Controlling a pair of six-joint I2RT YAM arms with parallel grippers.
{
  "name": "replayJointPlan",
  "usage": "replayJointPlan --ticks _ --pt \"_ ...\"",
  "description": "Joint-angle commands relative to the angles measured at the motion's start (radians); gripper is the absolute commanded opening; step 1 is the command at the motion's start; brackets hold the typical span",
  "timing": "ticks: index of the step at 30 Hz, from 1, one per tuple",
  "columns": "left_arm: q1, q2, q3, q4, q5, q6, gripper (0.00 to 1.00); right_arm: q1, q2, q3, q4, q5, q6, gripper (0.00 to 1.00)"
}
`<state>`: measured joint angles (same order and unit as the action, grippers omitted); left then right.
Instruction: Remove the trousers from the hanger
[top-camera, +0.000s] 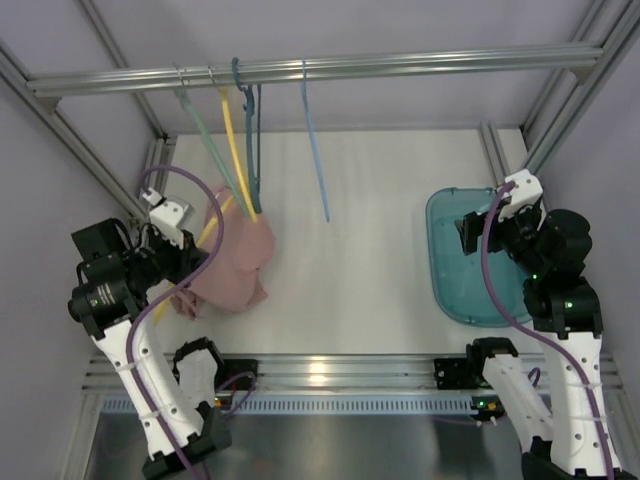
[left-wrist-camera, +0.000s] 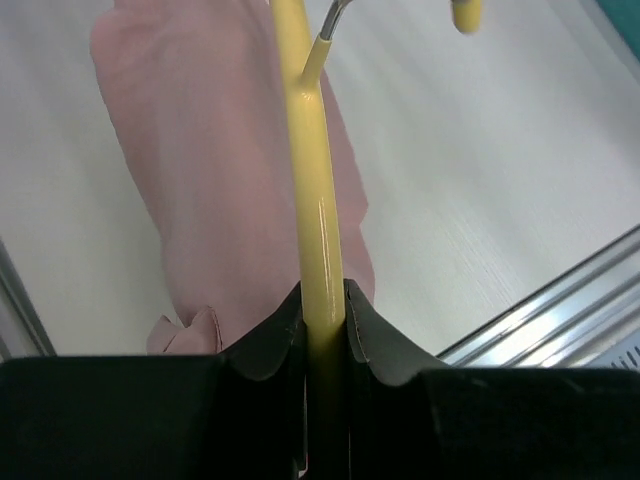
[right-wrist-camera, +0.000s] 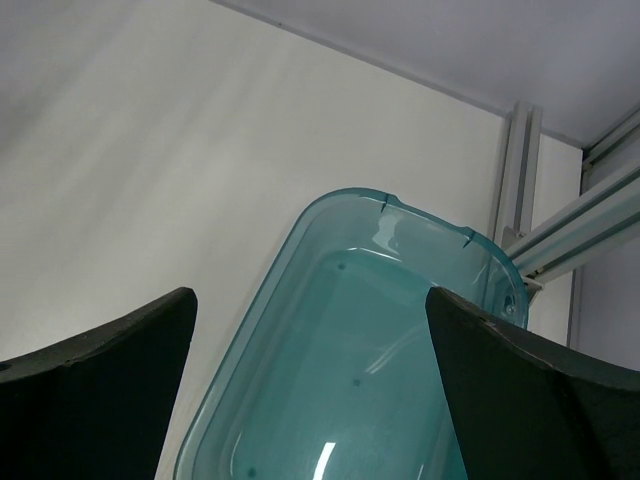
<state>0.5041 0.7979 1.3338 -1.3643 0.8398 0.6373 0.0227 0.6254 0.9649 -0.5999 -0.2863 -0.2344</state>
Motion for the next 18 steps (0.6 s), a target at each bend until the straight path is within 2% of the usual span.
replayJointPlan --ticks 1,5,8,11,18 --pt "-0.127 -0.078 0.044 -0.144 0.127 0.068 0.0 -0.012 -0.023 0.038 0.003 -0.01 -0.02 0.99" --pt "-0.202 -0.039 0.056 -0.145 0.143 0.05 0.0 -0.012 -0.015 0.04 0.011 -0.025 -0.017 1.0" --pt "-0.24 -0.017 0.059 -0.144 0.211 0.047 0.0 -0.013 -0.006 0.049 0.015 -0.033 -0.01 0.99" --pt "-0.249 0.044 0.059 -0.144 0.249 0.045 0.0 -0.013 -0.001 0.057 0.014 -0.034 -0.008 0.99" --pt "-0.332 0.139 0.004 -0.145 0.196 0.129 0.0 -0.012 0.004 0.061 0.011 -0.028 0.0 1.0"
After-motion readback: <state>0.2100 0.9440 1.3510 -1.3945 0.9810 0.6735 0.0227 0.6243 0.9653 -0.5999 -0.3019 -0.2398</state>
